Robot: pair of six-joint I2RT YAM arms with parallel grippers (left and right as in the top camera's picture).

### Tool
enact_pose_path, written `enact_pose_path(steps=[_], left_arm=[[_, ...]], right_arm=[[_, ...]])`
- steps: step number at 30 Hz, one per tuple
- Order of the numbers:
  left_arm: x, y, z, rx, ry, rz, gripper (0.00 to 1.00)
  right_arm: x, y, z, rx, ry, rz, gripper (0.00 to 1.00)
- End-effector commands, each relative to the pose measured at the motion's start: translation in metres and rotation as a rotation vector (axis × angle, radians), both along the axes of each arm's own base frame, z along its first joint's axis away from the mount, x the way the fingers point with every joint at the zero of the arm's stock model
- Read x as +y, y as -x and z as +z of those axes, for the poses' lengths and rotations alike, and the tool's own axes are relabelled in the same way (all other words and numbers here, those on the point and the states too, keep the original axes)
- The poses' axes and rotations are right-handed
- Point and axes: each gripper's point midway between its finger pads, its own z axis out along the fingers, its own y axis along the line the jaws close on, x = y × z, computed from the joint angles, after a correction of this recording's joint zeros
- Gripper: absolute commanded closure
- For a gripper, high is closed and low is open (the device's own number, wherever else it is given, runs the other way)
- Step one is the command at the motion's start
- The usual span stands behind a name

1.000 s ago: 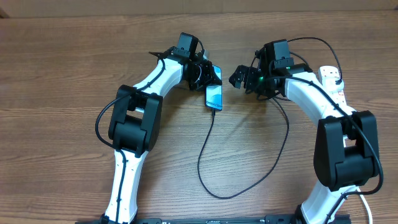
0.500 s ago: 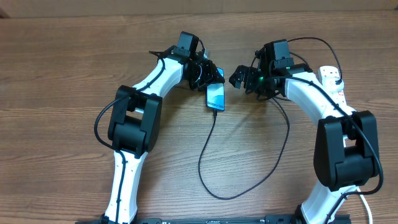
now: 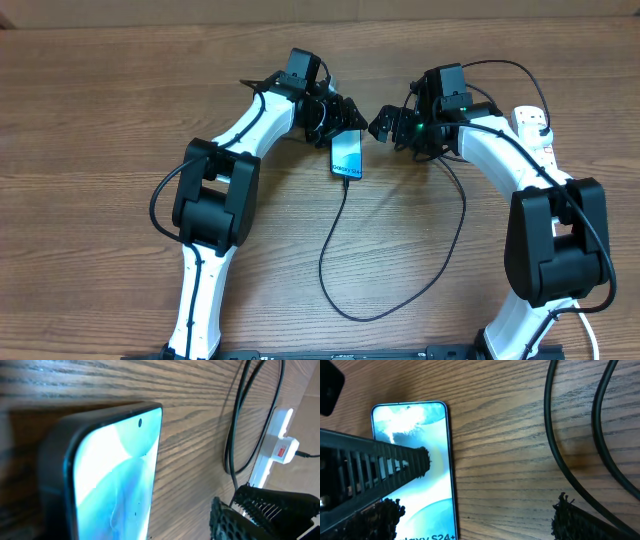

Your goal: Plug charger to phone and switch on socket

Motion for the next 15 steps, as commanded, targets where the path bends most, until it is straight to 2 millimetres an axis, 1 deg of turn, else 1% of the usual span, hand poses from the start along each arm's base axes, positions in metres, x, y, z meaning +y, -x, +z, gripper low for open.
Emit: enact_pose_path(steps=[1, 5, 12, 15], left_arm=[[0.0156, 0.0082, -0.0366, 0.05, -0.125, 0.035, 0.28], [0.0161, 0.0087, -0.037, 0.052, -0.127, 0.036, 0.24], [0.0168, 0.009, -0.0376, 0.054, -0.132, 0.037, 0.06], [0.017, 0.0094, -0.0377, 0.056, -0.133, 0.037, 0.01]], right_arm=[[-0.0015, -0.0096, 0.0243, -0.058, -0.017, -0.009, 0.0], [-0.0015, -0.0096, 0.0243, -0.058, -0.017, -0.009, 0.0], [-0.0015, -0.0095, 0.0242, -0.057, -0.017, -0.009, 0.0], [-0.0013, -0.0094, 0.0242, -0.057, -0.017, -0.009, 0.0]])
